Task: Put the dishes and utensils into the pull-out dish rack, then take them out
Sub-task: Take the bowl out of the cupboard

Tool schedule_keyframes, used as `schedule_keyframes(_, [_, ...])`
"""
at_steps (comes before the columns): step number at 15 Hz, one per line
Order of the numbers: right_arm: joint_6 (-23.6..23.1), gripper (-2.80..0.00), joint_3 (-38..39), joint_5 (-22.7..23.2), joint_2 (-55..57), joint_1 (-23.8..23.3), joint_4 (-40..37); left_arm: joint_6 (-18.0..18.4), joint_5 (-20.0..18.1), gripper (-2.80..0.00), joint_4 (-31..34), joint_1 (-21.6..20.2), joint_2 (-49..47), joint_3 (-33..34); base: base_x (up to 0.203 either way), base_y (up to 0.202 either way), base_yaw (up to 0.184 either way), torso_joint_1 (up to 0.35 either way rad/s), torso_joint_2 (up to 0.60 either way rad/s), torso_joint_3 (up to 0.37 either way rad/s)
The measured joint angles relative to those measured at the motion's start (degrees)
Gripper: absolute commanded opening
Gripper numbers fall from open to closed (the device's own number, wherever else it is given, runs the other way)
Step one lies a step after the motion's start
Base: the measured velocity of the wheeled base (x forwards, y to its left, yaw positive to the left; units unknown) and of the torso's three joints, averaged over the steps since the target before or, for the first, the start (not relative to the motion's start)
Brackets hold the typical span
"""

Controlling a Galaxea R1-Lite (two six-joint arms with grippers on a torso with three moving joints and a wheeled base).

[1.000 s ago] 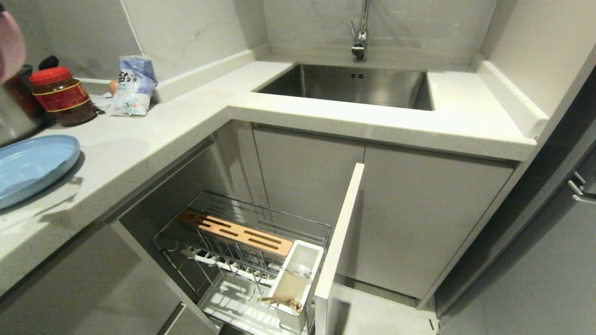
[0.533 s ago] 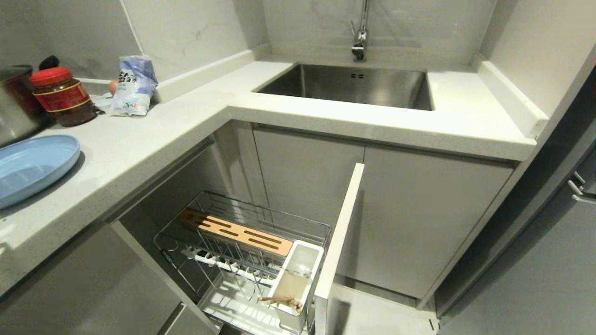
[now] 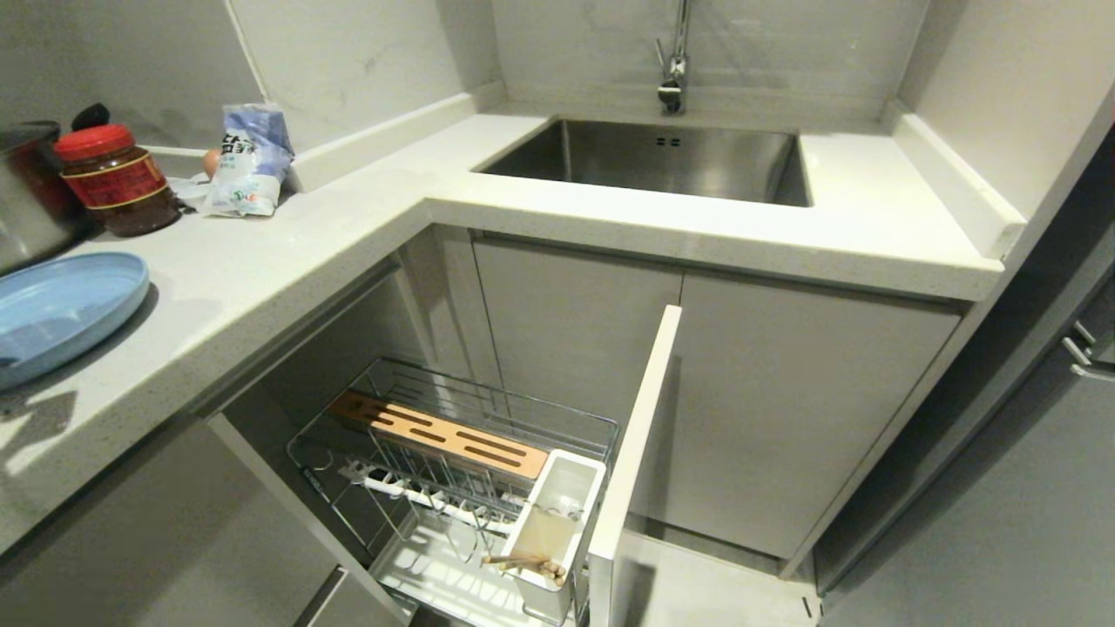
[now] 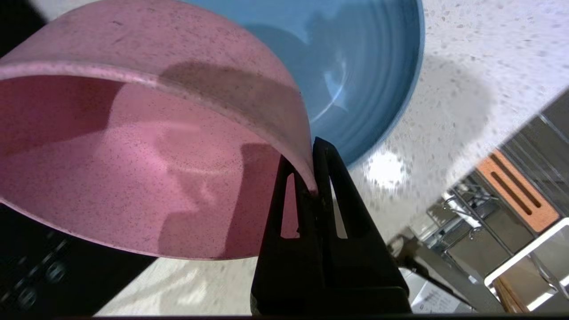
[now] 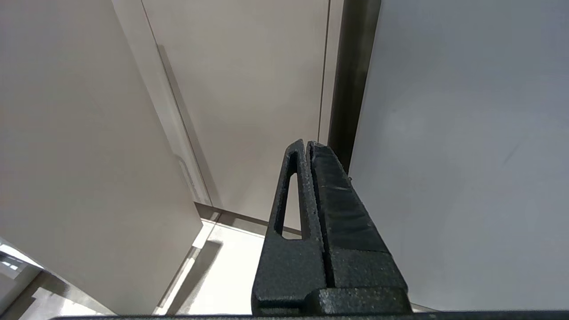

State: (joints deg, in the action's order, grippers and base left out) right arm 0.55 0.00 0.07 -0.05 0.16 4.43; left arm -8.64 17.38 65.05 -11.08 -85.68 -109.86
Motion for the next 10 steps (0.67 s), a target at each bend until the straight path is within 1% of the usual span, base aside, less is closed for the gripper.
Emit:
schedule_keyframes(3, [-0.02, -2.8, 0.0, 0.0, 0.0, 0.0, 0.0, 0.38, -0.86, -2.8, -1.7, -0.11, -3.67, -0.55, 0.0, 0.0, 0.0, 0.0, 0.0, 0.0])
schedule_keyframes(10, [0.0, -2.8, 0.0, 0.0, 0.0, 0.0, -0.01, 1.18, -1.7, -2.8, -1.33, -0.13, -7.72, -0.59, 0.0, 0.0, 0.0, 0.0, 0.0, 0.0])
